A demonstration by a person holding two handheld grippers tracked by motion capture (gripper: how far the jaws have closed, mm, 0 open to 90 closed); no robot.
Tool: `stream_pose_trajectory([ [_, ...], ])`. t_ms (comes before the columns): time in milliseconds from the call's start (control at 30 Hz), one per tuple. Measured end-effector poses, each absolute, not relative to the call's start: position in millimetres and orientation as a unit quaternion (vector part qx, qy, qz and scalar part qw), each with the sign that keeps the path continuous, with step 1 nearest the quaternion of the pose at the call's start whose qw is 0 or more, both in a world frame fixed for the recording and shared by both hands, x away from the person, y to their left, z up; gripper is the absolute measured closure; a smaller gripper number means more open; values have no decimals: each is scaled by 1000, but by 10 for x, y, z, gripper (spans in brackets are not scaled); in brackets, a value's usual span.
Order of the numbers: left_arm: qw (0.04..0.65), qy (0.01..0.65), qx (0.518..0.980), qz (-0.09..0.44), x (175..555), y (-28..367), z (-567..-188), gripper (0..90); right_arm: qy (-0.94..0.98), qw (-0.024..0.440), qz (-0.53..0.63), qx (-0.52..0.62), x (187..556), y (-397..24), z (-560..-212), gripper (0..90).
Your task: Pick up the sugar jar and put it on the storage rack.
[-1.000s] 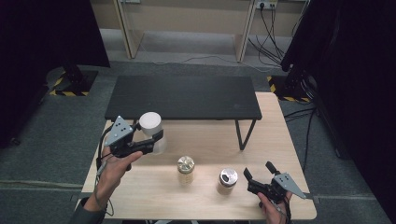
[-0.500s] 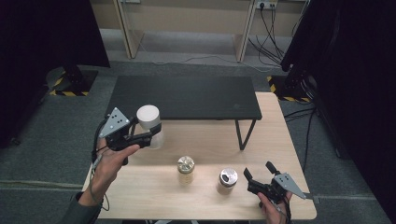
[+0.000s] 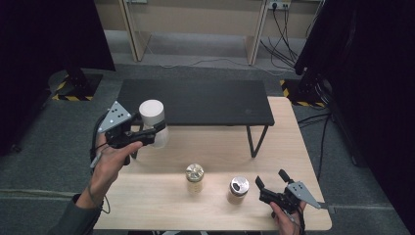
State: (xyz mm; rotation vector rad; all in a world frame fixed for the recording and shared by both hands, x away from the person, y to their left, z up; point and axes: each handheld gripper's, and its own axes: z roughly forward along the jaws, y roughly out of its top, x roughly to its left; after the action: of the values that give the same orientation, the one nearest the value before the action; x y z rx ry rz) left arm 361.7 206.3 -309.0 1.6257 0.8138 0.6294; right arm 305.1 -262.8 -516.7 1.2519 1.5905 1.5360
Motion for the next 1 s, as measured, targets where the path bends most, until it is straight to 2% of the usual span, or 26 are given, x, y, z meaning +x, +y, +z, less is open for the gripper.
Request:
stream_pose_trajectory([
  [1000,555,379,679,295,4033,2031,-2804,344,596,296,578,472,3056,-2637,-5169,6],
])
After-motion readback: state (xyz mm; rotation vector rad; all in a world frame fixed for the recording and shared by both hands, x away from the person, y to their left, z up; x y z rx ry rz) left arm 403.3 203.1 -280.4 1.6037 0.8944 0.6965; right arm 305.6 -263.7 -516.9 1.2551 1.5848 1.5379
